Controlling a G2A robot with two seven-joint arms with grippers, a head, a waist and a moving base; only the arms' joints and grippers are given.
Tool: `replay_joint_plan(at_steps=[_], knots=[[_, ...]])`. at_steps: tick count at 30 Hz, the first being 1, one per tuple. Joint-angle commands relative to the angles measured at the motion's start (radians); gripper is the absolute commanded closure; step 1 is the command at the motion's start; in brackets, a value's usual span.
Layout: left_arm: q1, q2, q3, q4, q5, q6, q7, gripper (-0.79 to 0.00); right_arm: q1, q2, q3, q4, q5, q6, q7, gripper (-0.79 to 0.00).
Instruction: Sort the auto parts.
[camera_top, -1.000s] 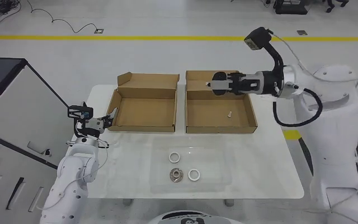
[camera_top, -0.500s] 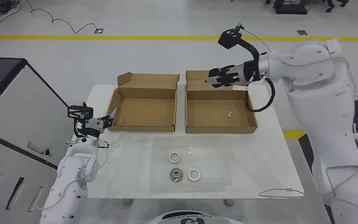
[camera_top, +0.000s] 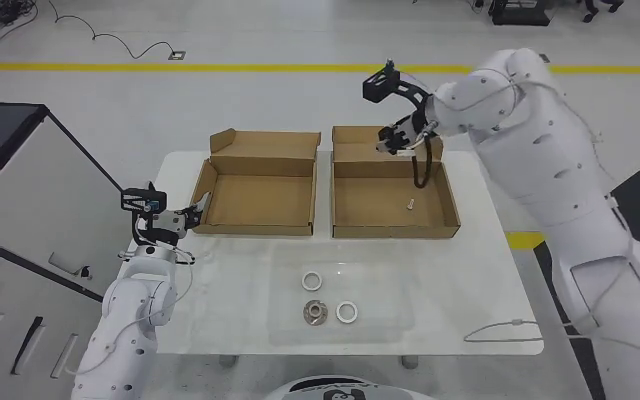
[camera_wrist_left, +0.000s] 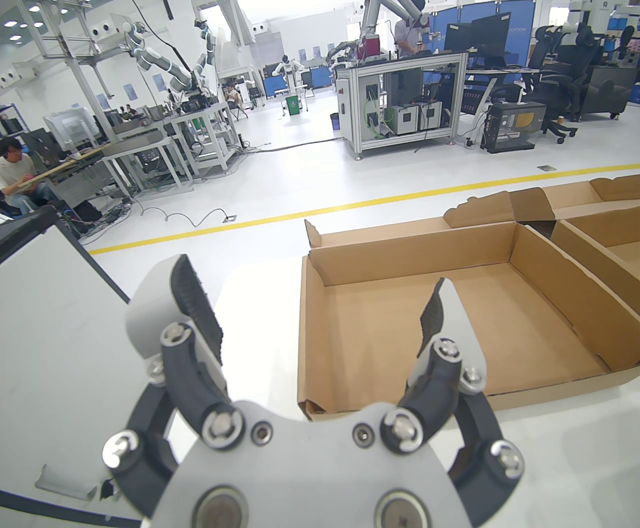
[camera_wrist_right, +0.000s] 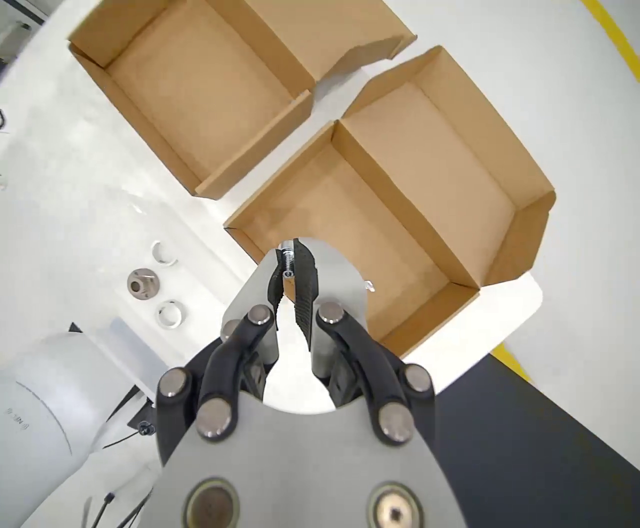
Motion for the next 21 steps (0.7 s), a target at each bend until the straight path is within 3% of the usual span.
replay_joint_plan(at_steps=[1, 21], knots=[[0.000, 0.000, 0.000, 0.000, 0.000, 0.000, 0.000, -0.785, 0.007, -0.006, -0.026, 0.020, -0.021, 0.007, 0.000, 0.000], [0.000, 0.000, 0.000, 0.000, 0.000, 0.000, 0.000, -0.785, 0.031, -0.084, -0.236, 0.297, -0.127, 0.056, -0.002, 0.000]])
